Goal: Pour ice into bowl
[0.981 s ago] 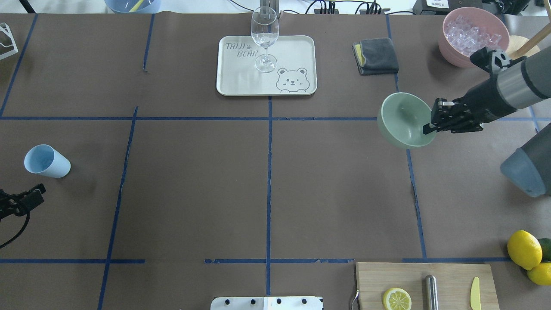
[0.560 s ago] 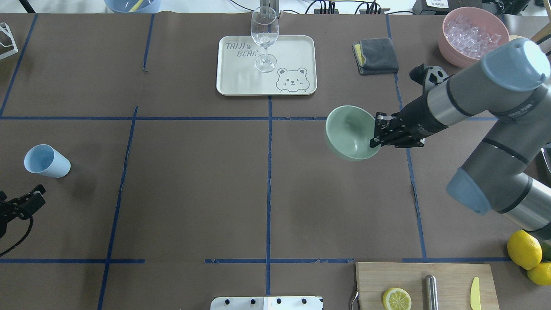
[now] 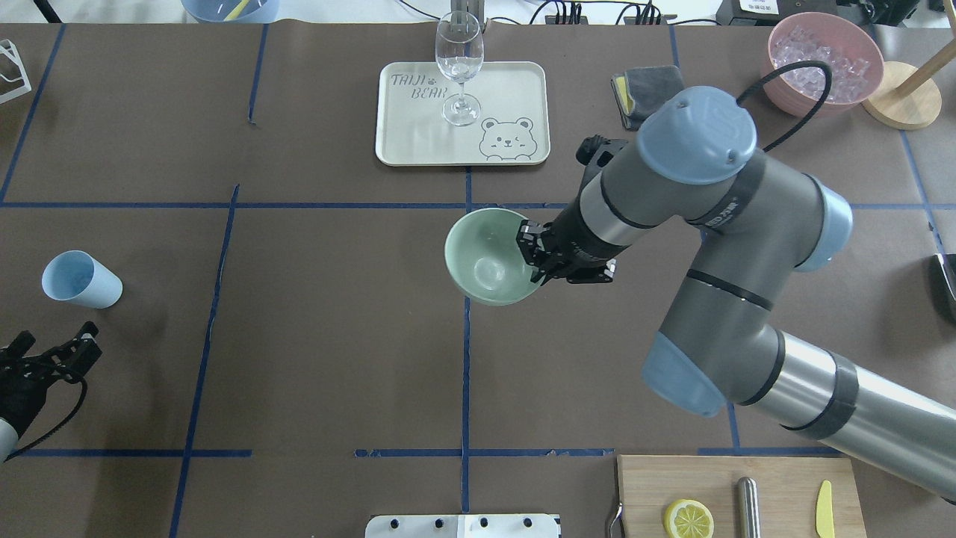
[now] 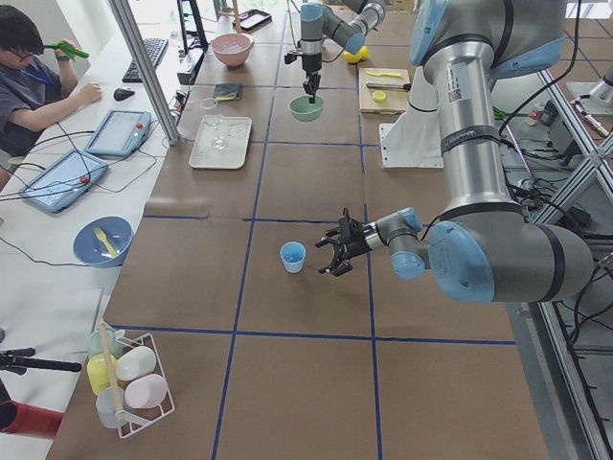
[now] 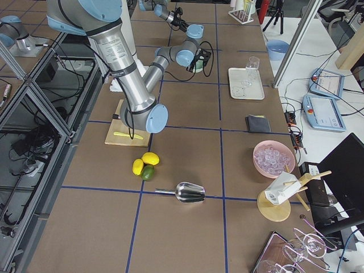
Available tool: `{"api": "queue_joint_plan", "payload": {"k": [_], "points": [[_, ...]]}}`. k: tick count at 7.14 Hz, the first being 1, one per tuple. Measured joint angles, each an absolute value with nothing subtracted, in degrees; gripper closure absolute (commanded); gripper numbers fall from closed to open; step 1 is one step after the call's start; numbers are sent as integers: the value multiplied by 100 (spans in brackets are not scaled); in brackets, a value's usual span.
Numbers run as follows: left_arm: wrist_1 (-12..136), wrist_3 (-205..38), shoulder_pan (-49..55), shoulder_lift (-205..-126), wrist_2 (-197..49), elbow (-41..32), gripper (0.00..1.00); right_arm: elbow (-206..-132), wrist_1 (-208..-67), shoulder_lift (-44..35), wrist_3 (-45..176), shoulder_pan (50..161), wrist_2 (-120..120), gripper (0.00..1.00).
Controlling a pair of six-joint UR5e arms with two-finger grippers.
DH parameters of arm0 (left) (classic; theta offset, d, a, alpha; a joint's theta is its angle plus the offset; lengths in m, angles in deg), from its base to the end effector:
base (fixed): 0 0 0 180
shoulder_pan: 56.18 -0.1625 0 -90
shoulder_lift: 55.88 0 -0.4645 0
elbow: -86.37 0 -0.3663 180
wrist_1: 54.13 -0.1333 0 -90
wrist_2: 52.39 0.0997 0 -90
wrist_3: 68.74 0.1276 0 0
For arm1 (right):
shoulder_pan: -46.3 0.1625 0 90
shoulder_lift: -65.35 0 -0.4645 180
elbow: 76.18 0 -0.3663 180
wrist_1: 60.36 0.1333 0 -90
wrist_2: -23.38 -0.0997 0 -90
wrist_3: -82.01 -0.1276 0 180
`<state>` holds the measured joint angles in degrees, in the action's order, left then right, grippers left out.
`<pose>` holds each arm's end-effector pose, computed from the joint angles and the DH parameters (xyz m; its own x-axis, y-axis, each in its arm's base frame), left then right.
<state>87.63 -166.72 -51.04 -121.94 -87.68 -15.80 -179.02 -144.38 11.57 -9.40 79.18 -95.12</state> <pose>0.2714 -0.2628 0.6542 0.6760 -0.1413 -0.7232 0.6746 0.5138 0.5301 -0.5179 -0.4210 0.2431 0.4774 0.3344 0.8126 -0.1605 0.9424 -0.2935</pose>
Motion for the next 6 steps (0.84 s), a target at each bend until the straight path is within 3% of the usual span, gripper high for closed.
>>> {"api": "queue_joint_plan", "payload": {"k": [4,6], "points": [[8764,-16646,-5107,-12579,-8625,-1208,1,-15801,-14447,2926,-1171,7573,-9101,100],[8766,-16606,-5100,-12629,-8628,-1164,1,-15247,-14284,3316,-1205,7358,-8881,100]]}}
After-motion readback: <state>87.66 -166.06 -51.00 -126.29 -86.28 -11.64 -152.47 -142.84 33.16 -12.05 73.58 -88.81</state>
